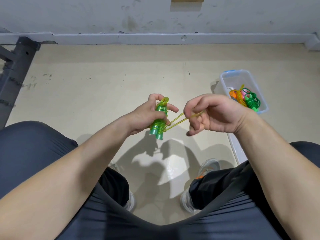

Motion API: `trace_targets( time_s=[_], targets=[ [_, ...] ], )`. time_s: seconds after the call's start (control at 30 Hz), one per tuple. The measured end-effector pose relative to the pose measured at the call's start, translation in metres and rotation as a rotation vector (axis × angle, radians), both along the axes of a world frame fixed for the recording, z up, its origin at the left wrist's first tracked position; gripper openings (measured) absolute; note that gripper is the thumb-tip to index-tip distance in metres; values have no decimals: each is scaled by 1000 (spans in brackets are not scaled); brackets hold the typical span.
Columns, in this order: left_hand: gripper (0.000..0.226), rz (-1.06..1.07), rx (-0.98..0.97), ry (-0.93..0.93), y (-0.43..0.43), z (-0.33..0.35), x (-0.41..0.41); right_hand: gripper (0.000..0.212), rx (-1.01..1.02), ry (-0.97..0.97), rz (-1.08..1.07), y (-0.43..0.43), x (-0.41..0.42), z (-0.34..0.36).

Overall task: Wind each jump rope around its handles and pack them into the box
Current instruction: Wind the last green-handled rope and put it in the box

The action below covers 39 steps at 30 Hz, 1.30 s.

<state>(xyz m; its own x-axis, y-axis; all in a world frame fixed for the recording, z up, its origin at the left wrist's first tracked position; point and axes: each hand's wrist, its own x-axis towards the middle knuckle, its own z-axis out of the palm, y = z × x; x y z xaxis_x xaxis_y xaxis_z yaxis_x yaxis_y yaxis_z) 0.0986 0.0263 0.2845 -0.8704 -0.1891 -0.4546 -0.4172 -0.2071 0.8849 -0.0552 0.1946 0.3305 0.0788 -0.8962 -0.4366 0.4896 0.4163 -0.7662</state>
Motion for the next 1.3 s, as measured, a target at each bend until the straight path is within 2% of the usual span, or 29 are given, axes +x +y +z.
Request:
trace_targets(
  time_s=[0.1, 0.17, 0.27, 0.37, 0.43, 0.53, 0.63, 0.7, 0.83, 0.9, 1.0, 1.2, 1.3],
  targets=[
    [53, 13, 85, 22, 6, 7, -2, 44, -168, -243, -18, -3, 0, 0],
    [63, 23, 132, 13, 10, 11, -3, 43, -256, -220, -23, -3, 3, -5],
    [60, 54, 213, 12, 14, 14, -3, 24, -211, 78, -145, -6, 8, -6],
    [26, 85, 212, 38, 19, 16, -5, 13, -133, 299, -254, -10, 13, -3],
    [11, 108, 181, 55, 22, 16, -6, 21, -110, 476, -324, -14, 14, -5],
    [11, 147, 157, 72, 26, 17, -6, 33, -34, 778, -413, -17, 9, -11],
    [14, 197, 147, 82, 28, 18, -8, 36, 48, 892, -490, -17, 7, -16],
    [14, 229, 143, 88, 29, 18, -9, 36, 45, 775, -550, -19, 13, -17],
    [22, 301, 122, 82, 33, 18, -10, 36, -28, 350, -674, -25, 28, -14],
    [22, 340, 107, 72, 33, 19, -11, 36, -15, 239, -757, -27, 31, -15],
    [21, 378, 117, 58, 34, 19, -11, 37, 15, 150, -823, -30, 34, -19],
    [35, 397, 41, 51, 43, 20, -14, 43, 88, 195, -858, -40, 42, -19],
    [39, 415, -7, 39, 48, 19, -15, 35, 100, 101, -857, -41, 40, -17]
  ],
)
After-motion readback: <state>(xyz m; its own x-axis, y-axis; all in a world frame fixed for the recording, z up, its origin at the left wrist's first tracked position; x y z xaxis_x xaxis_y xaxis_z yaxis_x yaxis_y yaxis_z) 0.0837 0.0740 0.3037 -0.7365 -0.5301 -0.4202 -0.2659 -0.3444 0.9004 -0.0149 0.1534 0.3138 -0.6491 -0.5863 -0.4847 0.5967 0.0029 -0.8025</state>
